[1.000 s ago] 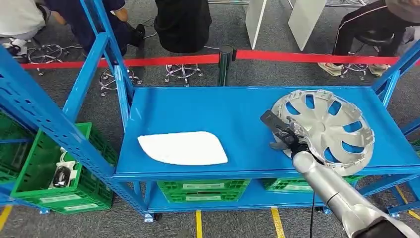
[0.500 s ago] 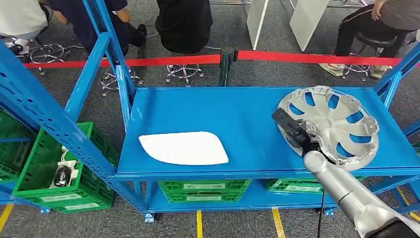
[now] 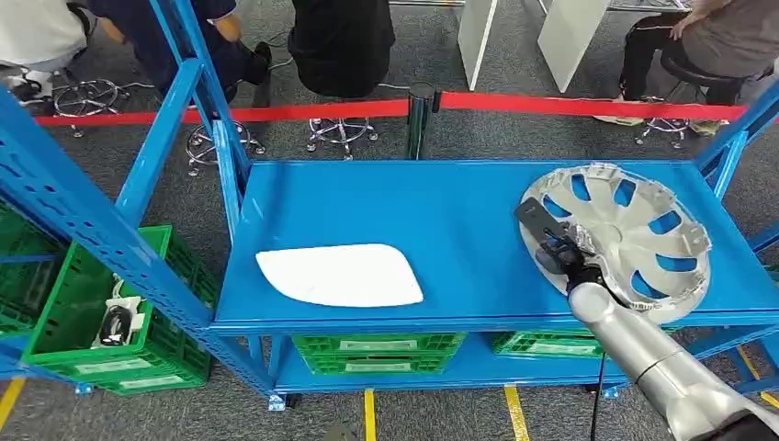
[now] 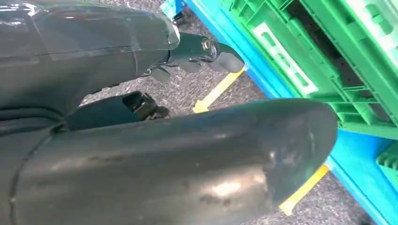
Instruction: Take the parts from the cabinet and place them on the table.
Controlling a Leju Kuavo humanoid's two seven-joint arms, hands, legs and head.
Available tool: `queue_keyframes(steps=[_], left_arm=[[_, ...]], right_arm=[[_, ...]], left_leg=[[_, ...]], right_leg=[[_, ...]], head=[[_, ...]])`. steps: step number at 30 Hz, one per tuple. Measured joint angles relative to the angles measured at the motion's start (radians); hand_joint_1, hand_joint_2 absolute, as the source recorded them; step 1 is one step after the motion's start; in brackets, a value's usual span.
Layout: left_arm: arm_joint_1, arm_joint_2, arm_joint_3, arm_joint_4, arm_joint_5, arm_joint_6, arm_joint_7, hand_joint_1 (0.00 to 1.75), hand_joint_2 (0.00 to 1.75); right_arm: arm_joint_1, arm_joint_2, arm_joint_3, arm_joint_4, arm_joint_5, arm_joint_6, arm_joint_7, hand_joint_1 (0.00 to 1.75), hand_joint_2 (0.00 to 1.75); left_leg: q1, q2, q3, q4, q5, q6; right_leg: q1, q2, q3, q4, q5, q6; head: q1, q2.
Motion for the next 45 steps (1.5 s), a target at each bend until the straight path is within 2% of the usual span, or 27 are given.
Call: queue_keyframes(steps=[4,7,8,12,16,17,20,24,28,32,35,36,41,45], left_arm=[[-0.003,-0.005,0.001,0.007,0.016,0.01,-0.028,0.0,0.0],[-0.005,-0.008,0.002,0.011,0.025,0.012,-0.043,0.0,0.0],[-0.006,-0.009,0.002,0.013,0.03,0.013,-0.051,0.0,0.0],[-0.01,-0.016,0.003,0.02,0.059,0.031,-0.094,0.0,0.0],[-0.018,-0.022,0.003,0.024,0.09,0.01,-0.14,0.0,0.0],[-0.023,-0.023,0.003,0.024,0.095,0.004,-0.144,0.0,1.75],[-0.044,-0.029,0.006,0.024,0.102,0.0,-0.152,0.0,1.75],[-0.059,-0.036,0.011,0.024,0.101,0.06,-0.203,0.0,1.75],[-0.075,-0.041,0.02,0.023,0.101,0.045,-0.22,0.0,1.75],[-0.088,-0.045,0.027,0.021,0.098,0.047,-0.224,0.0,1.75],[-0.09,-0.047,0.029,0.02,0.097,0.047,-0.224,0.0,1.75],[-0.09,-0.047,0.03,0.02,0.097,0.045,-0.225,0.0,1.75],[-0.09,-0.046,0.041,0.015,0.093,0.028,-0.227,0.0,1.75],[-0.089,-0.045,0.044,0.015,0.09,0.029,-0.226,0.0,1.75]], right_arm=[[0.011,-0.025,-0.007,-0.052,-0.023,-0.101,-0.031,1.75,1.75],[0.011,-0.048,-0.019,-0.118,-0.039,-0.138,-0.043,1.75,1.75],[0.013,-0.052,-0.026,-0.137,-0.06,-0.164,-0.07,1.75,1.75],[0.02,-0.061,-0.078,-0.281,-0.169,-0.309,-0.26,1.75,1.75],[0.02,-0.058,-0.137,-0.521,-0.197,-0.376,-0.382,1.75,1.75],[0.02,-0.054,-0.143,-0.582,-0.189,-0.386,-0.396,1.75,1.75],[0.023,-0.046,-0.167,-0.748,-0.169,-0.404,-0.413,1.75,1.75],[0.07,-0.023,-0.201,-0.91,-0.205,-0.409,-0.523,1.75,1.75],[0.144,0.028,-0.207,-1.03,-0.28,-0.409,-0.646,1.75,1.75],[0.224,0.094,-0.196,-1.093,-0.277,-0.409,-0.777,1.75,1.75],[0.26,0.138,-0.187,-1.125,-0.275,-0.409,-0.806,1.75,1.75],[0.27,0.152,-0.184,-1.133,-0.285,-0.409,-0.814,1.64,1.75],[0.333,0.218,-0.169,-1.152,-0.333,-0.409,-0.895,1.64,1.75],[0.367,0.248,-0.147,-1.152,-0.337,-0.409,-0.919,1.64,1.75]], left_leg=[[-0.001,0.003,-0.001,0.0,0.0,0.0],[-0.001,0.006,0.0,0.0,0.0,0.0],[-0.001,0.008,0.0,0.0,0.0,0.0],[-0.002,0.015,-0.001,0.0,-0.001,0.0],[-0.002,0.015,-0.001,0.0,-0.001,0.0],[-0.002,0.014,-0.001,0.0,-0.001,0.0],[-0.001,0.008,-0.001,0.0,-0.001,0.0],[-0.001,0.004,-0.001,-0.001,-0.001,0.0],[-0.001,0.003,-0.001,-0.001,-0.001,-0.001],[-0.001,0.002,-0.001,-0.001,-0.001,-0.001],[-0.001,0.003,-0.001,-0.001,-0.001,-0.001],[-0.001,0.003,-0.001,-0.001,-0.001,-0.001],[-0.001,0.004,-0.001,-0.001,-0.001,-0.001],[-0.001,0.007,-0.001,-0.001,-0.001,-0.001]], right_leg=[[0.0,0.001,0.0,0.0,0.0,0.0],[0.0,0.002,-0.001,0.0,0.0,0.0],[0.0,0.002,-0.001,0.0,0.0,0.0],[-0.001,0.007,-0.003,0.002,0.001,0.001],[-0.001,0.008,-0.005,0.003,0.001,0.001],[-0.001,0.007,-0.005,0.003,0.001,0.001],[0.0,0.005,-0.005,0.003,0.0,0.0],[0.0,0.004,-0.004,0.003,-0.001,-0.001],[-0.001,0.004,-0.004,0.003,-0.001,-0.001],[-0.001,0.003,-0.004,0.003,-0.001,-0.001],[-0.001,0.004,-0.004,0.003,-0.001,-0.001],[-0.001,0.004,-0.004,0.003,-0.001,-0.001],[-0.001,0.004,-0.004,0.003,-0.002,-0.001],[-0.001,0.004,-0.005,0.003,-0.002,-0.002]], head=[[0.0,0.0],[0.0,0.0],[0.0,0.0],[-0.001,0.0],[-0.001,0.0],[-0.001,0.0],[-0.003,0.0],[-0.002,0.0],[-0.003,0.0],[-0.002,0.0],[-0.003,0.0],[-0.002,0.0],[-0.002,0.0],[-0.002,0.0]])
